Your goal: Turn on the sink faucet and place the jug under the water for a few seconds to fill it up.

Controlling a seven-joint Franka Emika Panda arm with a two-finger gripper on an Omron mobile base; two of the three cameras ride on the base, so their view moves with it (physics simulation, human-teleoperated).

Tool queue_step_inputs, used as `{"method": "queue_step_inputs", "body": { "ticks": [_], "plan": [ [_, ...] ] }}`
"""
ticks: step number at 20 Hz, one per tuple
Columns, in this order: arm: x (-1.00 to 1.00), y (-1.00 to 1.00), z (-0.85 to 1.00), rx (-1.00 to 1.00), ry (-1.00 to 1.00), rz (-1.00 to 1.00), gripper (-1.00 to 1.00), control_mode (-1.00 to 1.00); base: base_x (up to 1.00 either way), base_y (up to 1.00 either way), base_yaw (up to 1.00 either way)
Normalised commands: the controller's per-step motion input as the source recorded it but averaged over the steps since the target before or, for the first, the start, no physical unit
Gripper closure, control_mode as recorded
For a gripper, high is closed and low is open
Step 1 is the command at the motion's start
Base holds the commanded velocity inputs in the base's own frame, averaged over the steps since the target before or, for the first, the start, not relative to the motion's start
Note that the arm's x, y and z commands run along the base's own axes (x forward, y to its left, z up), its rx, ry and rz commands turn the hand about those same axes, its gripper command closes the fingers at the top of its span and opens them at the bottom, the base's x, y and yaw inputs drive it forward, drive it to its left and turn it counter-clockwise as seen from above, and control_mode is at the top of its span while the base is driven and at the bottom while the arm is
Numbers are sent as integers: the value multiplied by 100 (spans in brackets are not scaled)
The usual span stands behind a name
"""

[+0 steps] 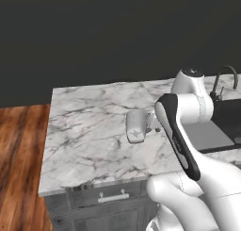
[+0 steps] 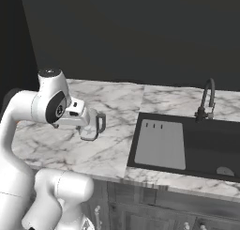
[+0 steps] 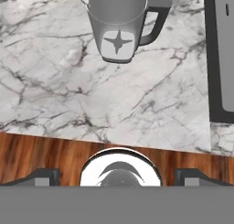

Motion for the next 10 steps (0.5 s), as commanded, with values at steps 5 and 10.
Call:
{"method": "queue_step_inputs", "body": {
  "ticks": [5, 10],
  "plan": [
    [-10, 0, 0, 0, 0, 0, -100, -100, 0, 0, 0],
    [-73, 0, 0, 0, -2, 0, -100, -100, 0, 0, 0]
  ]
}}
